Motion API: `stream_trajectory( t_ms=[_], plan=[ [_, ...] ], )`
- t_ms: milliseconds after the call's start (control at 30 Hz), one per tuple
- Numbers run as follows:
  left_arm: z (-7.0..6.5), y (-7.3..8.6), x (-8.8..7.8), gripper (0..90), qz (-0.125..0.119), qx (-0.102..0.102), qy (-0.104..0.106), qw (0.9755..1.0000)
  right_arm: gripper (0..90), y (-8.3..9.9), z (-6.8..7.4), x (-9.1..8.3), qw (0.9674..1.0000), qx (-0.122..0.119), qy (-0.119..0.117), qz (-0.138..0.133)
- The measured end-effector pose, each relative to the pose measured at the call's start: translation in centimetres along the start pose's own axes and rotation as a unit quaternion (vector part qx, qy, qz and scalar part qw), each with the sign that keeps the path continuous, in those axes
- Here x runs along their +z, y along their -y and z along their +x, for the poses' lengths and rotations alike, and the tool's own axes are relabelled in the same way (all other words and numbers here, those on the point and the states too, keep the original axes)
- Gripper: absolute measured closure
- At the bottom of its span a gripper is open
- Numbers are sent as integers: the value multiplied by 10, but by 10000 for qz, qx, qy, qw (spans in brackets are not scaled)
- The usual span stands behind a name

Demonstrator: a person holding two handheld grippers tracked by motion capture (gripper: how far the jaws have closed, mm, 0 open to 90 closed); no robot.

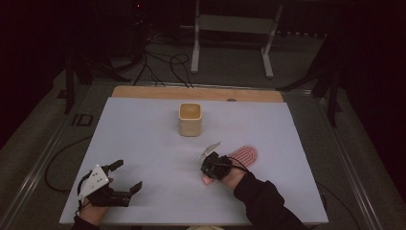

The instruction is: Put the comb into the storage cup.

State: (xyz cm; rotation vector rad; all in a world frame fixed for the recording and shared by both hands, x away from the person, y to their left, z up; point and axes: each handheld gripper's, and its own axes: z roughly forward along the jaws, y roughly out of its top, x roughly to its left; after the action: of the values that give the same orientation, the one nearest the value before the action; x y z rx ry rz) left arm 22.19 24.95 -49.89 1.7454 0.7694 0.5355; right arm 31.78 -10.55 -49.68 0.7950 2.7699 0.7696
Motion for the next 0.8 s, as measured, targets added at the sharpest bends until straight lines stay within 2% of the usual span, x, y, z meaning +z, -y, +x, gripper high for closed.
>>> stream_trajectory(
  t_ms=[333,667,800],
  plan=[
    [0,0,0,1,4,-15,0,10000,898,18,16,-11,9998,-174,-76,32],
    [0,0,1,1,20,-7,-9,10000,898,37,21,-24,9997,-217,-140,30],
    [0,0,1,1,13,0,-13,10000,898,45,22,-32,9998,-192,-93,2]
  ],
)
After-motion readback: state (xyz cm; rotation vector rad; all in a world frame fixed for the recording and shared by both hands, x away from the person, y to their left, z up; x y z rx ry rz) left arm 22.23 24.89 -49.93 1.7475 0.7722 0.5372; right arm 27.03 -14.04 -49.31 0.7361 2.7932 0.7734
